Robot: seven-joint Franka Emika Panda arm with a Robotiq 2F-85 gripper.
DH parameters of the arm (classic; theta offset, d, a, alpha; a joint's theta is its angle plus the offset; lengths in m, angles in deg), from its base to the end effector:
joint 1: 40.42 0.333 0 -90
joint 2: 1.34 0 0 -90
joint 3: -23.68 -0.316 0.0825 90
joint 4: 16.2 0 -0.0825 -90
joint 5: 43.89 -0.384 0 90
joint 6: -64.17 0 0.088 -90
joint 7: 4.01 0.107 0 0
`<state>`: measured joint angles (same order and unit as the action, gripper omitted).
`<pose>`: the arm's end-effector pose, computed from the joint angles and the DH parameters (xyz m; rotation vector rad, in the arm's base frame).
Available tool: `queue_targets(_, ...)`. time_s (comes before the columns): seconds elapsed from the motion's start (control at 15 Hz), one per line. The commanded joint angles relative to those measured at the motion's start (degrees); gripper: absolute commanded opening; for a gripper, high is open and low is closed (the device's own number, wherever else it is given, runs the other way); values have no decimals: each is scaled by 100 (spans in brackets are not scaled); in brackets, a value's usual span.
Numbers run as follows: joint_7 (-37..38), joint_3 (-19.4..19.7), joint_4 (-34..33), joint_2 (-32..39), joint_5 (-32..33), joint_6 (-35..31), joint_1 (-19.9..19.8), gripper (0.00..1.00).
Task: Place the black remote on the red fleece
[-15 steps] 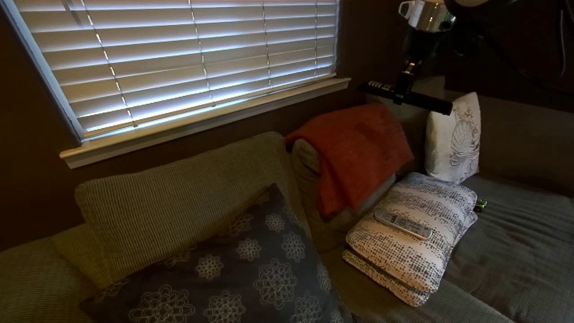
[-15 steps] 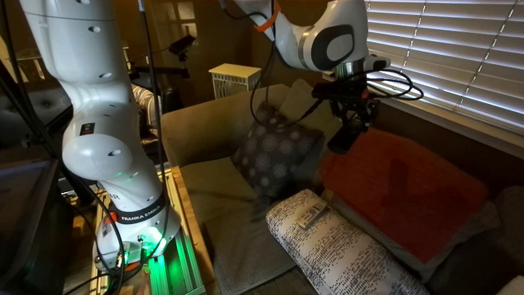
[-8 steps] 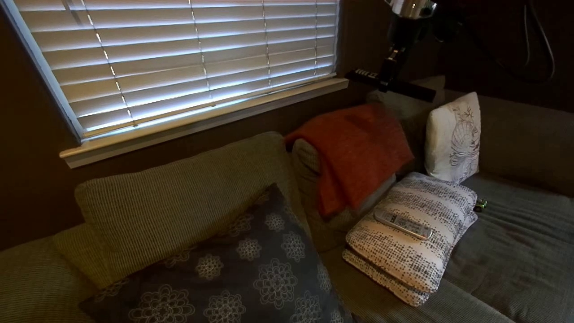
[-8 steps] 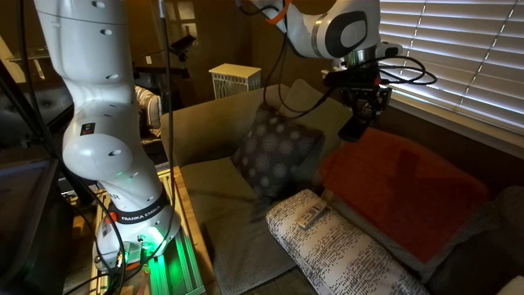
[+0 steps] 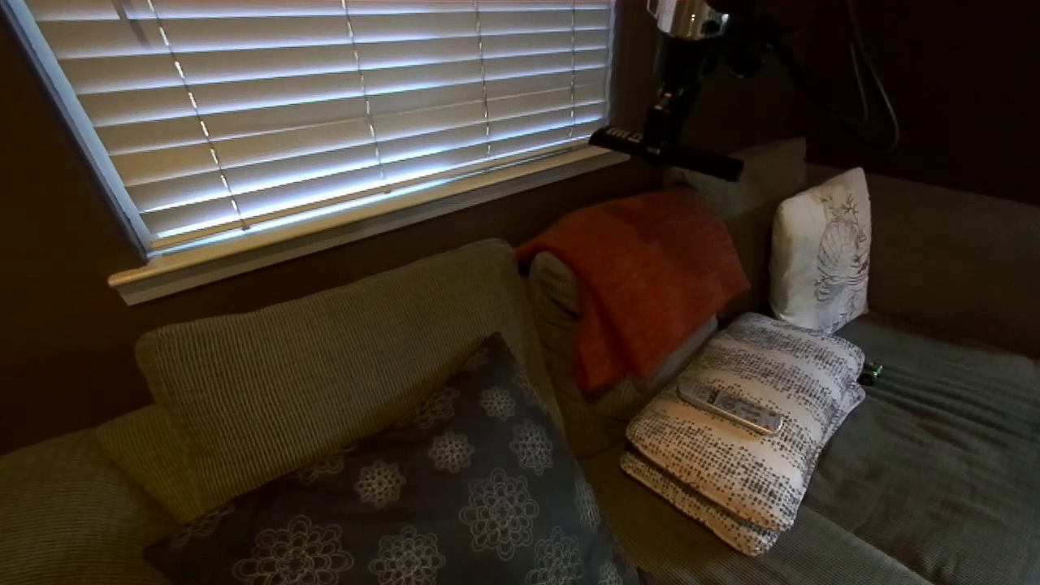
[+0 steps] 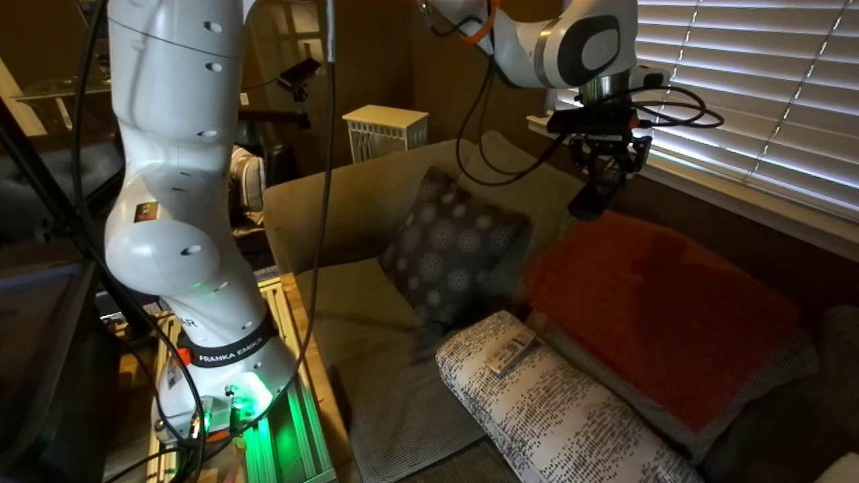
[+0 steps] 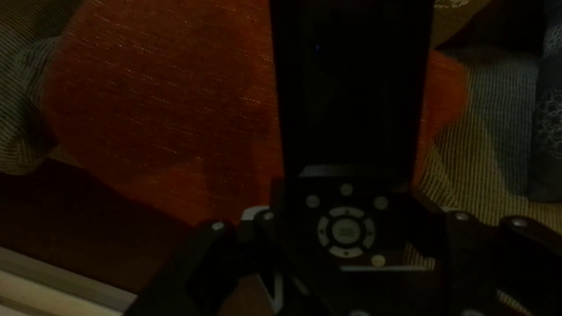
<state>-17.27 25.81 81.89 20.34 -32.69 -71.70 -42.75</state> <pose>0.6800 -0.0525 0.3991 2.8815 0.4053 0.3675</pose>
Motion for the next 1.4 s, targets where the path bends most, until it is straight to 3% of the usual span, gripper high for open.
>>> queue_targets(0.0, 125, -16, -980, 644, 27, 390, 92, 37)
queue_targets(1.07, -86, -56, -4164, 3136, -32, 1433, 187, 37)
queue_targets(1.33, -238, -146, -4780, 3647, -107, 1444, 128, 37)
